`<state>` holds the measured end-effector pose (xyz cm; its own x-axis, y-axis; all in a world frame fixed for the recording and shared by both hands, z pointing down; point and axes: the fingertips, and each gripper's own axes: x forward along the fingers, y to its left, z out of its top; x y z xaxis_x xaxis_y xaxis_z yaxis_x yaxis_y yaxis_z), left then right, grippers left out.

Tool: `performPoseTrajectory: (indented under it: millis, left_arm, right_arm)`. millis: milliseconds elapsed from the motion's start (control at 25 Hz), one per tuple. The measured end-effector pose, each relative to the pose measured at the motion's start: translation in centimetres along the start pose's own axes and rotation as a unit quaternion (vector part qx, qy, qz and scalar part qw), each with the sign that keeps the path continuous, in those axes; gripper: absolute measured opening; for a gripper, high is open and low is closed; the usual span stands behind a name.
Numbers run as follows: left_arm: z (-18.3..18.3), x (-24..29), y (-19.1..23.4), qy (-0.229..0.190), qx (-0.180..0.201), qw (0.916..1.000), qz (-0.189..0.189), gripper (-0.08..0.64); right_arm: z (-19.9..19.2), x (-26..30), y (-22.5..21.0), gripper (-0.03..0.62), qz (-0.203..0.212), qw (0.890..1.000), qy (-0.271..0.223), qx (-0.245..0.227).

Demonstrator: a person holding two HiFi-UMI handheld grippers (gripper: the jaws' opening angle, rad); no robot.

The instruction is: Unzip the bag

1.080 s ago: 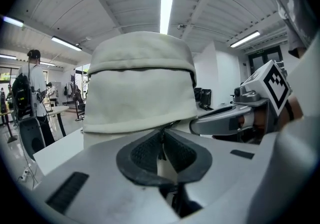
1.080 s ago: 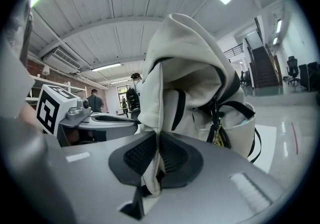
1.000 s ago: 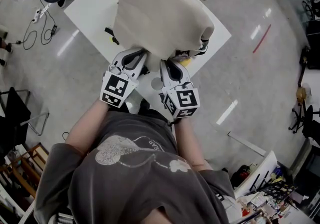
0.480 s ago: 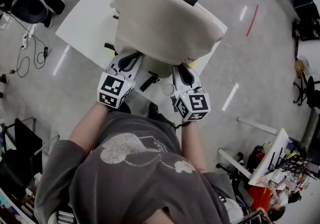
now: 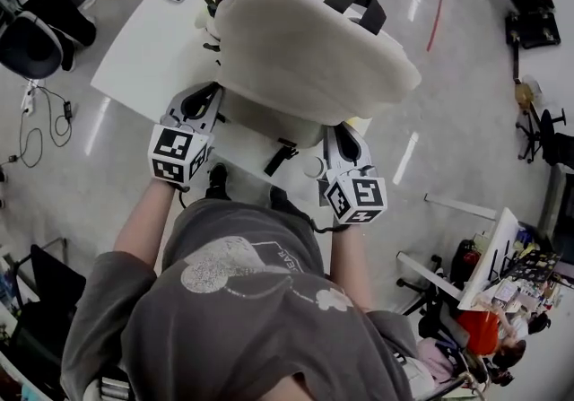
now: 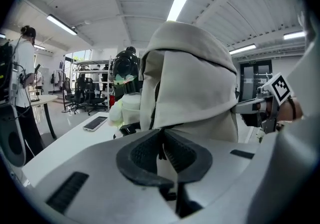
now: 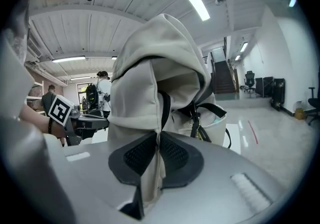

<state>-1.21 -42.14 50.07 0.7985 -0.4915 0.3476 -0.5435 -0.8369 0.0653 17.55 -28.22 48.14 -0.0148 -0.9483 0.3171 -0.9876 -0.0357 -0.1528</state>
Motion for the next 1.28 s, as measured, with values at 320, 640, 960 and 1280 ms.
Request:
performPoseTrajectory:
  millis: [320,640,960,1280]
  left_arm:
    - [-0.9,0.2,3.3,-0.002,0.02,0.9987,-0.046,0.035]
    - [-1.0,-0.3,4.0,-0.007,0.013,0.9963,-0.085,0.037]
    - [-1.8,-0.6,3.2,-0.003,0.014,0.9923,-0.123,0.037]
    - [-3.0,-1.0,1.4,-0.001,0.011,0.9885,-0.151,0.066]
  right_arm:
    - [-0.5,0.8,1.1,0.028,-0.075,0.997,-0.008,0.004]
    - [-0.7,0.4,1.2,0.031,-0.129,0.991,-0.013,0.024]
    - [-0.8,-0.2,1.8,0.029,-0.177,0.984,-0.012,0.007]
    - [-1.2,-1.1,2.3,0.048,-0.177,0.984,-0.013,0.005]
